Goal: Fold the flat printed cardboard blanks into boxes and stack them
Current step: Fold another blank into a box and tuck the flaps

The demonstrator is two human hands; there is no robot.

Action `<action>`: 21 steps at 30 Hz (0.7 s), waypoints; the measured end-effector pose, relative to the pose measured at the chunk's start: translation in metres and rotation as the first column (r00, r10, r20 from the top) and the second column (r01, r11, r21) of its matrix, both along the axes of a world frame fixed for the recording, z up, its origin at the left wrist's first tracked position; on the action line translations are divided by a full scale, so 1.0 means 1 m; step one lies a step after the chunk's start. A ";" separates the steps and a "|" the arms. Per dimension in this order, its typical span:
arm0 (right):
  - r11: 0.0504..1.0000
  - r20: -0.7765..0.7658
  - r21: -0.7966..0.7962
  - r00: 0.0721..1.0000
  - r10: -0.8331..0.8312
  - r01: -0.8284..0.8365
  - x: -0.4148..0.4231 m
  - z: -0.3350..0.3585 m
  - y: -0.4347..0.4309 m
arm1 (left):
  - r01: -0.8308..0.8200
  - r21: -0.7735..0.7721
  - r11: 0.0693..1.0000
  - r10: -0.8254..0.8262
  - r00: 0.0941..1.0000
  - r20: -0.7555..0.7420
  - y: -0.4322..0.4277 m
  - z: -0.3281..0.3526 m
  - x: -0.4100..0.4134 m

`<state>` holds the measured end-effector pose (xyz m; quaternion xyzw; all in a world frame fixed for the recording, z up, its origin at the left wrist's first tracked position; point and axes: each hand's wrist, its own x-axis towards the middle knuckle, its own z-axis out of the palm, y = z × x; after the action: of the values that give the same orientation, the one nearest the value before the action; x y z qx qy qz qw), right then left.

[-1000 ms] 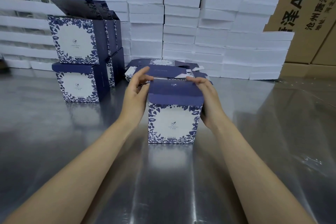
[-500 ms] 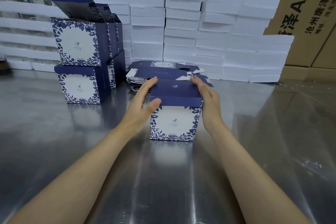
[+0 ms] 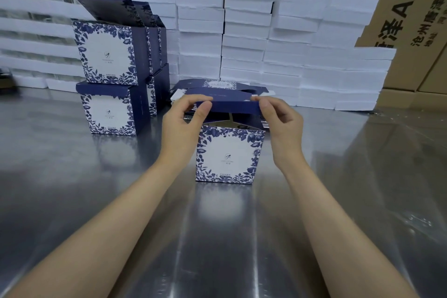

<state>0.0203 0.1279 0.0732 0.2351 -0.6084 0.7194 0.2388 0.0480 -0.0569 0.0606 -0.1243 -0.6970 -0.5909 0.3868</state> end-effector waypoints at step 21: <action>0.878 -0.462 0.309 0.865 -0.197 0.365 0.013 0.001 -0.016 | -0.373 -0.353 0.858 0.222 0.889 -0.400 -0.003 0.005 0.005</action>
<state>0.0332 0.1116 0.0739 0.3323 -0.7008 0.4745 0.4163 0.0534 -0.0602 0.0656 -0.1956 -0.7395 -0.3273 0.5548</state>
